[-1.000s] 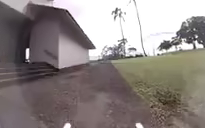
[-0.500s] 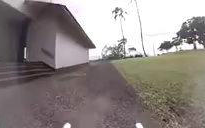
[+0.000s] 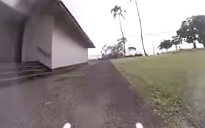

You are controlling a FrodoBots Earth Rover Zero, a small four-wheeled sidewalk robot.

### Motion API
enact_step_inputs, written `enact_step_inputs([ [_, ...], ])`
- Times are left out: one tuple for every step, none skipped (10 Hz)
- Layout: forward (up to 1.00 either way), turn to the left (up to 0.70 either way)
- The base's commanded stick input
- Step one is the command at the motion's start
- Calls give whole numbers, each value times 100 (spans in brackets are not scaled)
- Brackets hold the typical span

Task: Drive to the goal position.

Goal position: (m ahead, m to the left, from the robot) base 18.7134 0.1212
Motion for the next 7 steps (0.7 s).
enact_step_inputs([
  [70,0],
  [70,0],
  [70,0],
  [70,0],
  [70,0],
  [70,0],
  [70,0],
])
